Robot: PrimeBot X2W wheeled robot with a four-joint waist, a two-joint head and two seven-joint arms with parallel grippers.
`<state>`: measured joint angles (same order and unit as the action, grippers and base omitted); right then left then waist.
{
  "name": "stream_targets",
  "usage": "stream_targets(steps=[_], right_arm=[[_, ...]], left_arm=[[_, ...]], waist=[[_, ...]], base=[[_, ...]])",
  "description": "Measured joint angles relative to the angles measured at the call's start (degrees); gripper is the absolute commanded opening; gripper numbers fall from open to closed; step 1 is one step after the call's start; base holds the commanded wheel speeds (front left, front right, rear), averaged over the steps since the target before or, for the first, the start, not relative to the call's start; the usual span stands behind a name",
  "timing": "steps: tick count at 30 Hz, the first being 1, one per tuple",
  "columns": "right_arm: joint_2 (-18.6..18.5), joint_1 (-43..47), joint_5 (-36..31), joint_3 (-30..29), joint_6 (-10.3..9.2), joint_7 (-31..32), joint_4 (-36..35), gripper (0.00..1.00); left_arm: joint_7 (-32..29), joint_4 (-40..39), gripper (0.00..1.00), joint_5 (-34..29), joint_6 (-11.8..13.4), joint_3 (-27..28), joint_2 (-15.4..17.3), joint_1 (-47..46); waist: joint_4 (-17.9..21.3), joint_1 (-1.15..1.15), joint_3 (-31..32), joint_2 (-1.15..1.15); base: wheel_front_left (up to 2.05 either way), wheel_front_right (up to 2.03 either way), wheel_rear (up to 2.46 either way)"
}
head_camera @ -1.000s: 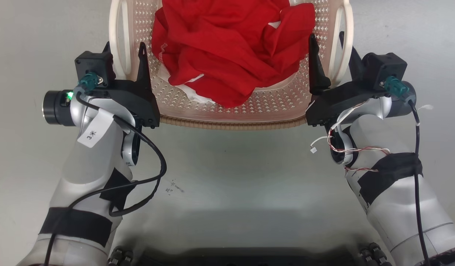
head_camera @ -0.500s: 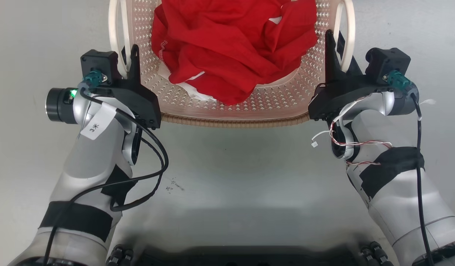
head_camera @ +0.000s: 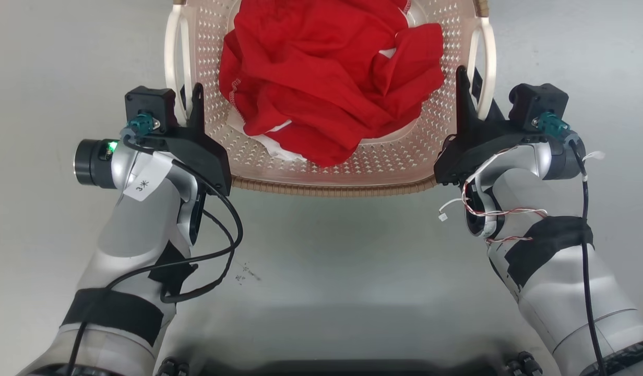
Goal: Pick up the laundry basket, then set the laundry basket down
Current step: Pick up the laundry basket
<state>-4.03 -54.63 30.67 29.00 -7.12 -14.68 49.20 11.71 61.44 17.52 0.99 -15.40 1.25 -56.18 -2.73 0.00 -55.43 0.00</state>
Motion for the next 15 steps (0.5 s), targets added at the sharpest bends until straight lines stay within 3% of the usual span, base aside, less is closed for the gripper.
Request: stream_targets(steps=[15], right_arm=[[0.3, 4.6, 5.8, 5.1, -0.01, 0.0, 4.6, 0.00]], left_arm=[[0.8, 2.3, 0.00, 6.9, 0.0, -4.6, -0.1, 6.6]], waist=[[0.5, 0.00, 8.2, 0.00]], base=[[0.00, 0.00, 0.00]])
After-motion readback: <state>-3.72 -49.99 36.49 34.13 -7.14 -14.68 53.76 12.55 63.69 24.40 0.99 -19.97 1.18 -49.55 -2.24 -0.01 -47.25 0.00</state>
